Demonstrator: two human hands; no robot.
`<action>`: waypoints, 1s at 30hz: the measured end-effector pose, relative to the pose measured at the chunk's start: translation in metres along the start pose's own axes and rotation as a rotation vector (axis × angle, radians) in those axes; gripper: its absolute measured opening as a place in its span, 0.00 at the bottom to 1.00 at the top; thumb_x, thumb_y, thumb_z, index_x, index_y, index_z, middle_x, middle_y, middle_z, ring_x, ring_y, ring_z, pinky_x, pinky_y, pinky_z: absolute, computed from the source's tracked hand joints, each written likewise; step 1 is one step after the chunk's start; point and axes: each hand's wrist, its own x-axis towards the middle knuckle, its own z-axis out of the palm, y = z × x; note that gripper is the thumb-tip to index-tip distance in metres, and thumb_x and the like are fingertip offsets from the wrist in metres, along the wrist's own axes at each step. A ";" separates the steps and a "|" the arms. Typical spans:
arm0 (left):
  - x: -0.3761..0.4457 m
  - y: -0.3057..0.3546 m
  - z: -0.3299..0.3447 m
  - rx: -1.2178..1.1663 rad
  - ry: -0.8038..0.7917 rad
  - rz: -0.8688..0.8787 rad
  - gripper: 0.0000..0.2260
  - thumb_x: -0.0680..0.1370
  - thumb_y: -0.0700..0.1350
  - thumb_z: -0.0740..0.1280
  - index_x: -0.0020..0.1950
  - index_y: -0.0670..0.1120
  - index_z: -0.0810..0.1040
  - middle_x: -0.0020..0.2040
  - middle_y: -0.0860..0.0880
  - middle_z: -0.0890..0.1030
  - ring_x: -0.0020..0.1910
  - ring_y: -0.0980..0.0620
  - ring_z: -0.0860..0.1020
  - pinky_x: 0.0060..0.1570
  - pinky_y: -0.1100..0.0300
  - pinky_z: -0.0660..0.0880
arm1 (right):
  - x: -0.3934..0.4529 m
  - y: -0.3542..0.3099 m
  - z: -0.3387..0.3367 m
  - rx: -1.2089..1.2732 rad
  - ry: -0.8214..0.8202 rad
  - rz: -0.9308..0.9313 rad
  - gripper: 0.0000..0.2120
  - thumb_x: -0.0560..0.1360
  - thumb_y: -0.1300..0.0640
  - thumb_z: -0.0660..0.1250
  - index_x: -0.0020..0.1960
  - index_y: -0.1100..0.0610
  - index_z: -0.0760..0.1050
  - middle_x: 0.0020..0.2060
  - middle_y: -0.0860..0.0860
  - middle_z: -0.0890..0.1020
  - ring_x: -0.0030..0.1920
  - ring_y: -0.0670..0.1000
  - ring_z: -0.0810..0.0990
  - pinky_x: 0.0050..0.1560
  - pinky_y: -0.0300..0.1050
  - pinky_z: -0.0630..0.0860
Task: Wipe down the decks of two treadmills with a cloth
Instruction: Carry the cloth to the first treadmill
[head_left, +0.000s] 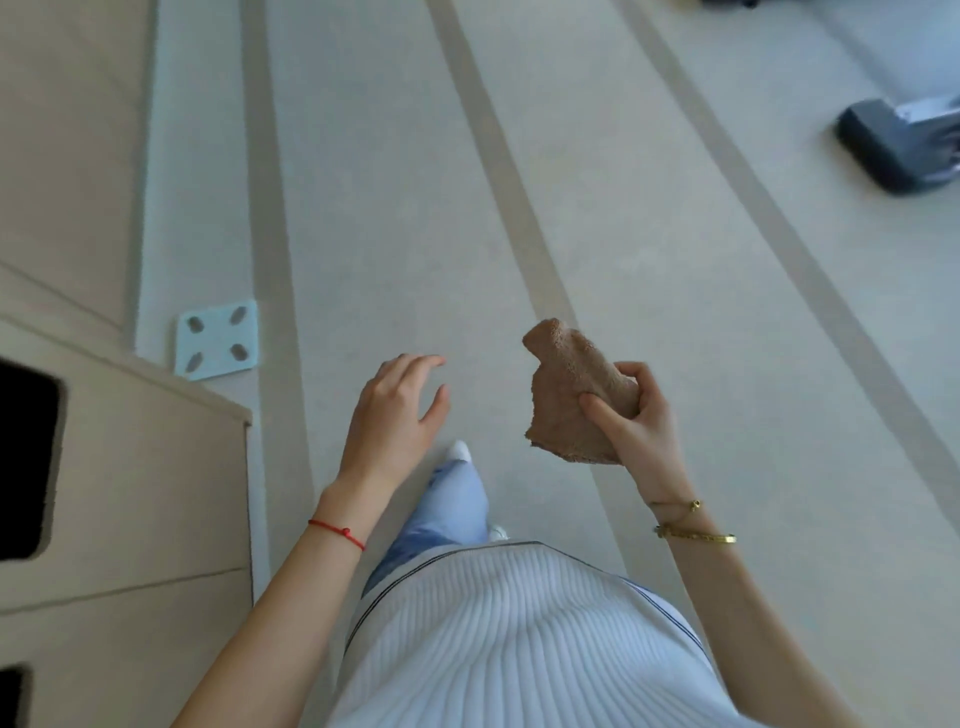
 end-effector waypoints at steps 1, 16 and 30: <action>0.014 0.007 0.009 0.000 -0.026 0.027 0.13 0.78 0.40 0.68 0.62 0.41 0.79 0.57 0.45 0.81 0.58 0.44 0.78 0.59 0.51 0.74 | 0.008 0.003 -0.009 0.014 0.037 0.009 0.12 0.73 0.63 0.73 0.53 0.57 0.74 0.44 0.47 0.80 0.43 0.43 0.78 0.44 0.41 0.76; 0.322 0.146 0.145 -0.043 -0.217 0.329 0.13 0.79 0.42 0.67 0.64 0.43 0.79 0.59 0.47 0.80 0.61 0.48 0.76 0.62 0.52 0.72 | 0.241 0.002 -0.163 0.060 0.396 0.082 0.11 0.73 0.64 0.73 0.53 0.56 0.75 0.43 0.46 0.80 0.41 0.41 0.77 0.42 0.34 0.74; 0.589 0.288 0.286 -0.046 -0.364 0.496 0.13 0.79 0.41 0.67 0.64 0.42 0.79 0.59 0.46 0.80 0.61 0.46 0.76 0.63 0.49 0.73 | 0.484 0.000 -0.314 0.081 0.587 0.115 0.12 0.73 0.65 0.73 0.53 0.59 0.75 0.44 0.48 0.80 0.41 0.40 0.75 0.42 0.30 0.71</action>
